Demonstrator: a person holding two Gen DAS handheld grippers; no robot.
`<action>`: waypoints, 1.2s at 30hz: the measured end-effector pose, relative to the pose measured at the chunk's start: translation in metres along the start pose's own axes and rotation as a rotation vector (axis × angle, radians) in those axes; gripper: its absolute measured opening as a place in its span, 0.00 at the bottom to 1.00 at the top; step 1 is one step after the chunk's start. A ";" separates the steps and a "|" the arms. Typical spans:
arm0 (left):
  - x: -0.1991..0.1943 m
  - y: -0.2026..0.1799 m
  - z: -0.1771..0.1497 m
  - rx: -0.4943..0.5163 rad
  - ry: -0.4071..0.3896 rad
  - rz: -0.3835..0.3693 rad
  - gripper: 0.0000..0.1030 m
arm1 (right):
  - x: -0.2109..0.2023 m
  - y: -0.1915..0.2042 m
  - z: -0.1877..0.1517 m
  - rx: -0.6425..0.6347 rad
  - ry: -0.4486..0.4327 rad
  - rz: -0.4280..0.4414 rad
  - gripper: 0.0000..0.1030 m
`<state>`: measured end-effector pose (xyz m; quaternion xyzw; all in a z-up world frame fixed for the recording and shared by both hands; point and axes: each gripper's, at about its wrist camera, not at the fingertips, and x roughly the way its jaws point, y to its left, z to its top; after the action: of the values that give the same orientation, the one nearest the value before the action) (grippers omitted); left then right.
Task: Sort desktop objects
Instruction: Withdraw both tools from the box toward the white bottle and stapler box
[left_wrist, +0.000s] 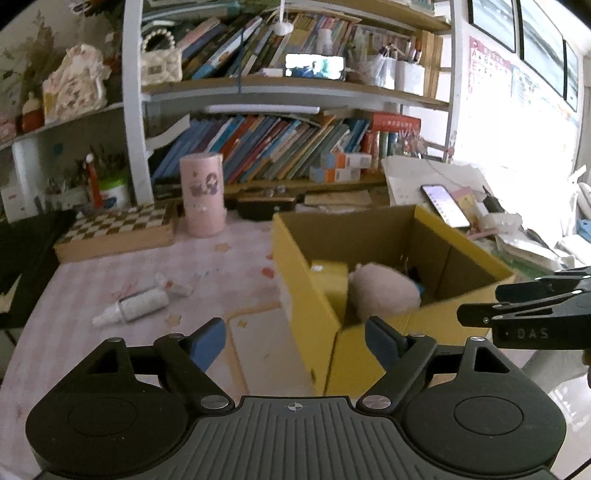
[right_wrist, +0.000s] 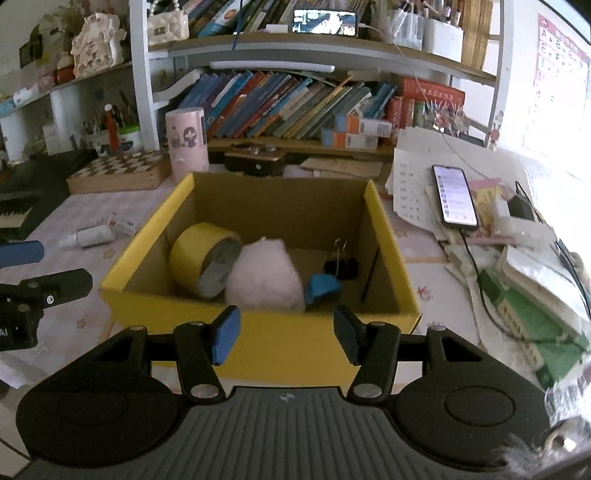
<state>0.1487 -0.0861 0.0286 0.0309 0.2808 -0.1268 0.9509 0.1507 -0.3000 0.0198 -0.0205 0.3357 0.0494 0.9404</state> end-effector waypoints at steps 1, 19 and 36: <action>-0.002 0.003 -0.003 0.001 0.005 0.001 0.82 | -0.002 0.005 -0.003 0.004 0.003 -0.003 0.52; -0.066 0.071 -0.067 -0.013 0.101 0.043 0.83 | -0.039 0.112 -0.066 0.068 0.065 0.010 0.56; -0.108 0.129 -0.089 -0.075 0.086 0.156 0.85 | -0.044 0.202 -0.072 -0.012 0.046 0.141 0.57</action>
<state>0.0473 0.0741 0.0108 0.0225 0.3227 -0.0401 0.9454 0.0500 -0.1079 -0.0095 -0.0034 0.3574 0.1171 0.9266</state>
